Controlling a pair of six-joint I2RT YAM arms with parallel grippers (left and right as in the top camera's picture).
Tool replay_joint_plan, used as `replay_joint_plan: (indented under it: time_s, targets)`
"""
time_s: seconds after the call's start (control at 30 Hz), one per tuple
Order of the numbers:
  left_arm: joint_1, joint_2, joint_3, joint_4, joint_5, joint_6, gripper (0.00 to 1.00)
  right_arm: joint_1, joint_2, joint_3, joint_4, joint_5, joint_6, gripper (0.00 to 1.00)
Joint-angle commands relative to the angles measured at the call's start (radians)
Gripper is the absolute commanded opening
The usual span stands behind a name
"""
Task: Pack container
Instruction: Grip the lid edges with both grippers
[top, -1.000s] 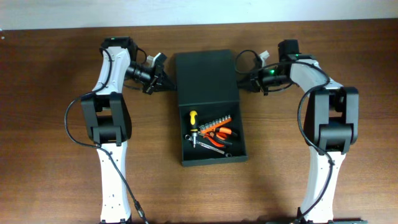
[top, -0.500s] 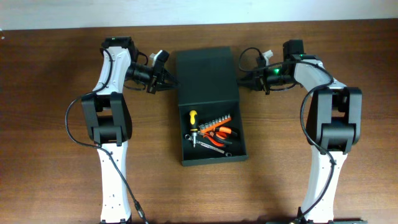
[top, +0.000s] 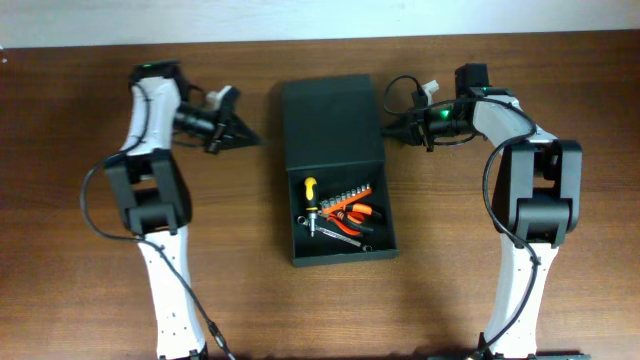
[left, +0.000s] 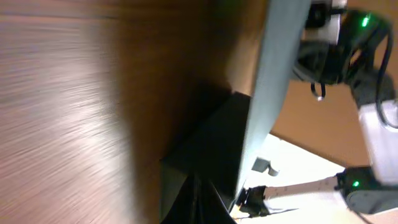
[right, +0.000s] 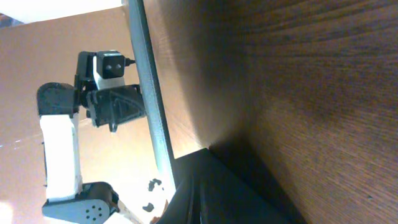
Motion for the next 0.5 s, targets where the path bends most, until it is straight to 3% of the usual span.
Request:
replay_joint_plan:
  time_s: [0.0,0.23,0.47]
  targets:
    - [0.060,0.010,-0.005,-0.002,-0.032,-0.020,0.02,0.003,0.003,0.029,0.004,-0.064,-0.006,0.04]
    - [0.041,0.010,-0.005,0.015,-0.049,-0.027,0.02,0.003,0.003,0.029,0.004,-0.061,-0.006,0.04]
    - [-0.025,0.010,-0.005,0.104,-0.049,-0.132,0.02,0.004,0.003,0.029,0.003,-0.061,-0.006,0.04]
